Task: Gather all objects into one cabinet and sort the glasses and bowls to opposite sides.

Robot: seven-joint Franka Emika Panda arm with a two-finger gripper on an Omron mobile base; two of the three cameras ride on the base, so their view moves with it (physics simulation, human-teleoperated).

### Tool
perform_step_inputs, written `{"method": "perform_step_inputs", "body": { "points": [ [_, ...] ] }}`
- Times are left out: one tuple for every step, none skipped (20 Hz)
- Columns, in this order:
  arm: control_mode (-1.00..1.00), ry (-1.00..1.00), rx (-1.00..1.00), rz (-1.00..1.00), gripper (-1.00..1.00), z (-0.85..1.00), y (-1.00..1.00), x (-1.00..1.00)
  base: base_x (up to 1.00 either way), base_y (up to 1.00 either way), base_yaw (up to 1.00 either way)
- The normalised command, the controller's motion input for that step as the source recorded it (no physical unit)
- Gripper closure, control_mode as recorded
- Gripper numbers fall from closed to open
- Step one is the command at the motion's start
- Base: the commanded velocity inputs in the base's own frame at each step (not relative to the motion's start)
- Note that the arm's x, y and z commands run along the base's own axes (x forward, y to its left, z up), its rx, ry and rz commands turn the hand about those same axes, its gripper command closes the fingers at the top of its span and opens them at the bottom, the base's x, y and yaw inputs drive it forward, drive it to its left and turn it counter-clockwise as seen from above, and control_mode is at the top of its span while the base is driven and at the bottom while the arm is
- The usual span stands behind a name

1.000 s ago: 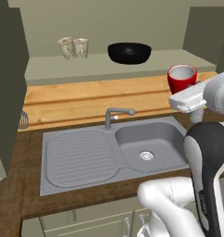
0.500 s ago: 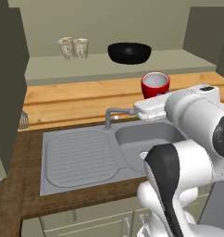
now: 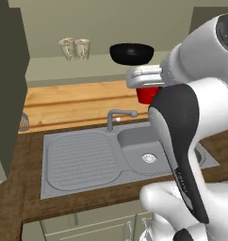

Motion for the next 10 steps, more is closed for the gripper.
{"method": "perform_step_inputs", "body": {
  "points": [
    [-1.00,0.17,0.04,0.07,1.00,0.00,0.00,0.00,0.00,0.00,0.00],
    [-1.00,0.10,0.03,0.09,1.00,0.00,0.00,0.00,0.00,0.00,0.00],
    [-1.00,0.00,0.01,0.12,1.00,0.00,0.00,0.00,0.00,0.00,0.00],
    [-1.00,0.00,0.00,0.12,1.00,0.00,0.00,0.00,0.00,0.00,0.00],
    [-1.00,0.00,0.00,0.11,1.00,0.00,0.00,0.00,0.00,0.00,0.00],
    [-1.00,-0.05,0.00,0.11,1.00,-0.14,0.00,0.00,0.00,0.00,0.00],
    [-1.00,-0.07,-0.03,0.10,1.00,-0.21,0.04,0.01,0.00,0.00,0.00],
    [-1.00,-0.07,-0.04,0.10,1.00,-0.24,0.03,0.09,0.00,0.00,0.00],
    [-1.00,-0.06,-0.05,0.09,1.00,-0.24,0.01,0.19,0.00,0.00,0.00],
    [-1.00,-0.05,-0.04,0.09,1.00,-0.25,0.00,0.26,0.00,0.00,0.00]
  ]
}}
